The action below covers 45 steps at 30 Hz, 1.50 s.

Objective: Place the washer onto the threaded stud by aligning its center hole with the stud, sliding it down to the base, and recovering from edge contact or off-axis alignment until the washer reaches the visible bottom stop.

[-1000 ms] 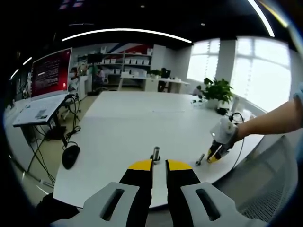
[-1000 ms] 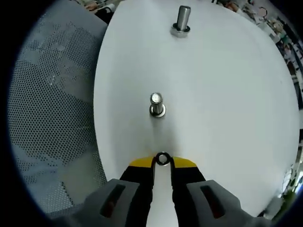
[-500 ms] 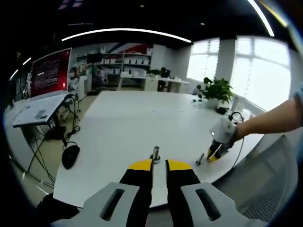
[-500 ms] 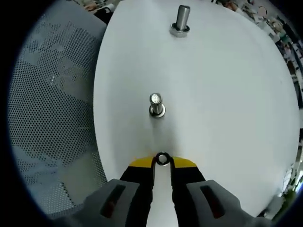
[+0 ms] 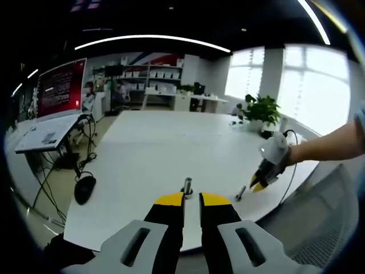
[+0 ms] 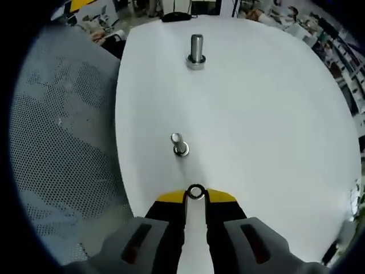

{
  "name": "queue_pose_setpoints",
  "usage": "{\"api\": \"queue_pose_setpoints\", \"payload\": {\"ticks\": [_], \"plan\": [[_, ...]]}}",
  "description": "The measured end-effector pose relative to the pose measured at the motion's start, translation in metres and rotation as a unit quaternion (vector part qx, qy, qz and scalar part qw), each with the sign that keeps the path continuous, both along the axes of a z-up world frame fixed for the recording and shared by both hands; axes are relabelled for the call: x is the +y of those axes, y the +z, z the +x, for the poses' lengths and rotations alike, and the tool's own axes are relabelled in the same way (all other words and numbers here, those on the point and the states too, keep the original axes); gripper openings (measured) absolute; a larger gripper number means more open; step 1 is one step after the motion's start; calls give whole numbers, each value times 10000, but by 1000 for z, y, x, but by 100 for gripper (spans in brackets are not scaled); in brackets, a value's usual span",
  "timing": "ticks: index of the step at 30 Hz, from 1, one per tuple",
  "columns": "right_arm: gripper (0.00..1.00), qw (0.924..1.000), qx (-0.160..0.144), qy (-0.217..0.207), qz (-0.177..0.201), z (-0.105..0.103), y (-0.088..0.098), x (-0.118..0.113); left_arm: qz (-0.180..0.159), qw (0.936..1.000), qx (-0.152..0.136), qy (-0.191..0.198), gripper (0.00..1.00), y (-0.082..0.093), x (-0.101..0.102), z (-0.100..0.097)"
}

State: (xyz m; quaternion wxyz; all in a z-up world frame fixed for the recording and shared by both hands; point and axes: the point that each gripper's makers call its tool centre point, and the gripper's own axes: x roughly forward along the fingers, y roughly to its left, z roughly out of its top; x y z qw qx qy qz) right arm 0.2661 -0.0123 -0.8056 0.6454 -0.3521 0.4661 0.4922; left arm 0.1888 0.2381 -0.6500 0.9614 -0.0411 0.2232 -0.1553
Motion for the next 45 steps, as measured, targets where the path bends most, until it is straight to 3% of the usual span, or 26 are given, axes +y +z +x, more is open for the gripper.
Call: {"api": "queue_pose_setpoints", "payload": {"ticks": [9, 20, 29, 45], "plan": [[14, 9988, -159, 411, 212, -2, 31, 26, -6, 10000, -9, 15, 7, 0, 0, 0], [14, 9974, -88, 657, 280, -11, 51, 51, 8, 10000, 4, 8, 7, 0, 0, 0], [14, 9969, 47, 791, 3, -16, 46, 56, 3, 10000, -13, 6, 7, 0, 0, 0], [13, 9955, -15, 871, -382, -12, 34, 52, -13, 10000, -38, 11, 7, 1, 0, -1]]}}
